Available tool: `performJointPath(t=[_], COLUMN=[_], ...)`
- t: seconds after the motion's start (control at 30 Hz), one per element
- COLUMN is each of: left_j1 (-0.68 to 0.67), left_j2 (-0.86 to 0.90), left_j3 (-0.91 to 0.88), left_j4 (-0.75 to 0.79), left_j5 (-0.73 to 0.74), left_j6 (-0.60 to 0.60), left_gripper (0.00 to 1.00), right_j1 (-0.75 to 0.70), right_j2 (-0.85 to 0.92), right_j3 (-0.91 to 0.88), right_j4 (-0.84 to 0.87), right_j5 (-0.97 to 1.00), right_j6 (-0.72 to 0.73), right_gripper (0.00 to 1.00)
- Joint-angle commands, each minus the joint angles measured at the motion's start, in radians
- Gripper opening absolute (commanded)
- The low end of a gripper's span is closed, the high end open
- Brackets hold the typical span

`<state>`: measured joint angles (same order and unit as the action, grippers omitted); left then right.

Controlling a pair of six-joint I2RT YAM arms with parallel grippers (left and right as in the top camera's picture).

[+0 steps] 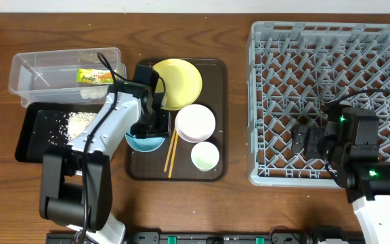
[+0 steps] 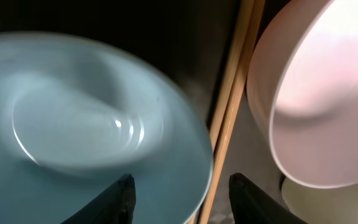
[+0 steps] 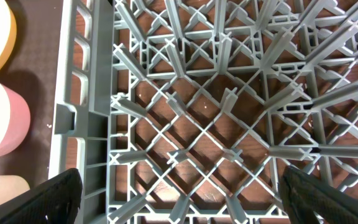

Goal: Sort waste into correct bins and load items into the dishwasher rack
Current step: 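Return the blue bowl to the dark tray and release it, then grasp the white cup with the left gripper and lift it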

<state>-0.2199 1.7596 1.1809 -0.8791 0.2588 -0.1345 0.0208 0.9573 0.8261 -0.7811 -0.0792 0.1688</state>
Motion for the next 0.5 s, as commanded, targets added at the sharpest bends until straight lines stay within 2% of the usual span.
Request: performJointPath(t=[0.0, 0.1, 0.2, 0.47], left_j1=[0.000, -0.002, -0.011, -0.115], left_j2=[-0.063, -0.123, -0.174, -0.185], left_j3=[0.056, 0.063, 0.062, 0.032], left_j4=[-0.011, -0.003, -0.003, -0.034], left_j5=[-0.009, 0.003, 0.081, 0.134], left_j6=[-0.001, 0.000, 0.000, -0.001], left_gripper=[0.52, 0.52, 0.52, 0.54], right_j1=[0.013, 0.013, 0.012, 0.013], right_j2=[-0.008, -0.008, -0.008, -0.008], right_j3=[0.024, 0.024, 0.024, 0.024], right_j4=[0.002, 0.002, 0.002, -0.001], right_j5=[-0.008, -0.007, -0.007, -0.007], right_j6=[0.010, 0.010, 0.010, 0.010], right_gripper=[0.99, 0.99, 0.99, 0.99])
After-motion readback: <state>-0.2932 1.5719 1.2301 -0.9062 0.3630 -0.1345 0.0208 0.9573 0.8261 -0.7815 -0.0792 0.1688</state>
